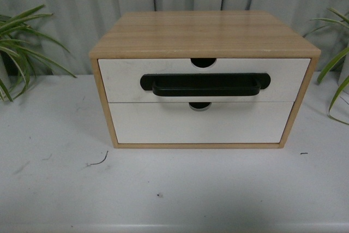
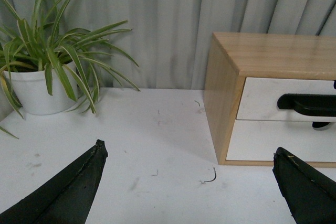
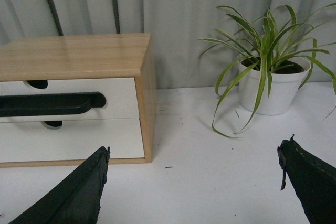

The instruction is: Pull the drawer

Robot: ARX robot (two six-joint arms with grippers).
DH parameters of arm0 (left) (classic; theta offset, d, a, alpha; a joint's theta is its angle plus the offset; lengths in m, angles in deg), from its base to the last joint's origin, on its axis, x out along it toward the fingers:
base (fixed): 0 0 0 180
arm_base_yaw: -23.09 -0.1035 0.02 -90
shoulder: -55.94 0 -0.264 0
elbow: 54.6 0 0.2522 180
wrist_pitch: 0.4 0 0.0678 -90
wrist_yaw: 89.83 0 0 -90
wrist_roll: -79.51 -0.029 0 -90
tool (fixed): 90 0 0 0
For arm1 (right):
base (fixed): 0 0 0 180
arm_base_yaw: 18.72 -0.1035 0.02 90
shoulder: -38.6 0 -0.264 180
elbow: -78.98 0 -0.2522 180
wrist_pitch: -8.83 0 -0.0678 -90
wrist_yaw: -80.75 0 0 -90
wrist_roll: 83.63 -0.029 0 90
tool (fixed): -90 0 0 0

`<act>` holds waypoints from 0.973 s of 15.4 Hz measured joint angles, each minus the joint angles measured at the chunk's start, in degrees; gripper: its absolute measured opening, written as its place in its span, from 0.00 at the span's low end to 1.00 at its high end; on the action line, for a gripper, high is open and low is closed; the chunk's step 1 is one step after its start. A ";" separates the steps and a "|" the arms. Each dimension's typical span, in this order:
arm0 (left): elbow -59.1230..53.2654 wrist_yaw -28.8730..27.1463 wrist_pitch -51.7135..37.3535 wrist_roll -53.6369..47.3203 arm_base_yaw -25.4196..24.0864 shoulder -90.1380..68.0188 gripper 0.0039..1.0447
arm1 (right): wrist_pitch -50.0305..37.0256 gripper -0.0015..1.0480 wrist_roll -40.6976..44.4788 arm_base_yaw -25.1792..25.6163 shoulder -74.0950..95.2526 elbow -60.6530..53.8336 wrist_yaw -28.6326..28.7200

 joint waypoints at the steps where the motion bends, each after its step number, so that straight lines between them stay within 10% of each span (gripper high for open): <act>1: 0.00 0.00 0.00 0.00 0.00 0.00 0.94 | 0.00 0.94 0.00 0.00 0.00 0.00 0.00; 15: 0.00 0.00 0.00 0.00 0.00 0.00 0.94 | 0.00 0.94 0.00 0.00 0.00 0.00 0.00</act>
